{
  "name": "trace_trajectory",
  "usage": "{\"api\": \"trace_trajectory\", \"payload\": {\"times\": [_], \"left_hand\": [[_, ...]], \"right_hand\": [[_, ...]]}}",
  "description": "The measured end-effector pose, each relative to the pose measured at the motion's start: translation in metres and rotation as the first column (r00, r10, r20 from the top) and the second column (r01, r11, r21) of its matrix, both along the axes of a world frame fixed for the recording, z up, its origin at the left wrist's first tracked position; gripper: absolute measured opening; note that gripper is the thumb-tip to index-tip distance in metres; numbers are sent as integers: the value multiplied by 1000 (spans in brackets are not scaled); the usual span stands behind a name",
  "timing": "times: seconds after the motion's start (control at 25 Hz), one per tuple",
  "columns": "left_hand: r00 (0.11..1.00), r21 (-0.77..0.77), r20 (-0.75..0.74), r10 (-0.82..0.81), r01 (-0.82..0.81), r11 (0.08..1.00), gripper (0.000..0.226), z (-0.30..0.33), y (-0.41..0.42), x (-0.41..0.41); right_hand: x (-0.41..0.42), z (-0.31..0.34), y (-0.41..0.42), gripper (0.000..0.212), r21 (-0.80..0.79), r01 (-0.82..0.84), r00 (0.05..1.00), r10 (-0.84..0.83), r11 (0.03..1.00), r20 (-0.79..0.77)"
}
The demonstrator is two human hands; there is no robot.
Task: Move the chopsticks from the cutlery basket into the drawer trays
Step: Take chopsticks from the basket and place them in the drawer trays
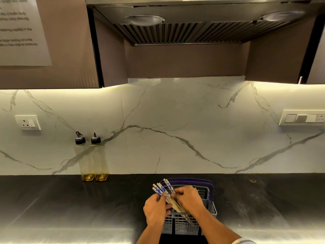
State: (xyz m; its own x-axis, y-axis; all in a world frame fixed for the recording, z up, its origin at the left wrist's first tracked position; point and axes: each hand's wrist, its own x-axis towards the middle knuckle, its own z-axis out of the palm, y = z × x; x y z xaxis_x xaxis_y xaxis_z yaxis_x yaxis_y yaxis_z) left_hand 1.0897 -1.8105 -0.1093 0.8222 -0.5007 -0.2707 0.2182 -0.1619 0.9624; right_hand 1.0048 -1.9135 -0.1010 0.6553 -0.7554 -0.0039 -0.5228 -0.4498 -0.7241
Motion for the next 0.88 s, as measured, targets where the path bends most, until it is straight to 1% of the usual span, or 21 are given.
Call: {"api": "trace_trajectory", "payload": {"times": [0.12, 0.28, 0.36, 0.44, 0.48, 0.56, 0.68, 0.76, 0.88], "left_hand": [[1000, -49, 20, -18, 19, 999, 9, 15, 7, 19], [994, -59, 110, -7, 13, 998, 9, 51, 28, 54], [979, -45, 201, -20, 30, 999, 14, 72, 38, 69], [950, -16, 303, -71, 79, 997, 17, 93, 49, 77], [939, -24, 331, -97, 111, 994, 17, 103, 55, 78], [925, -79, 359, -121, 159, 984, 14, 120, 66, 79], [923, -158, 362, -127, 196, 968, 8, 142, 78, 77], [913, -158, 379, -153, 227, 961, 9, 152, 84, 76], [873, -82, 426, -238, 299, 951, 13, 163, 92, 71]], "right_hand": [[-4, 19, 4, 12, -23, 24, 992, -21, 999, 122], [-10, 48, 9, 15, 3, 47, 976, -47, 999, 213], [-14, 66, 10, 18, 28, 50, 963, -56, 998, 263], [-18, 81, 11, 20, 41, 54, 949, -64, 998, 308], [-20, 87, 11, 20, 49, 55, 941, -68, 997, 333], [-24, 99, 14, 19, 68, 46, 918, -69, 997, 391], [-29, 114, 21, 18, 105, 9, 879, -57, 994, 472], [-34, 123, 27, 18, 155, -39, 856, -48, 987, 515], [-42, 132, 36, 20, 186, -98, 852, -15, 978, 523]]}}
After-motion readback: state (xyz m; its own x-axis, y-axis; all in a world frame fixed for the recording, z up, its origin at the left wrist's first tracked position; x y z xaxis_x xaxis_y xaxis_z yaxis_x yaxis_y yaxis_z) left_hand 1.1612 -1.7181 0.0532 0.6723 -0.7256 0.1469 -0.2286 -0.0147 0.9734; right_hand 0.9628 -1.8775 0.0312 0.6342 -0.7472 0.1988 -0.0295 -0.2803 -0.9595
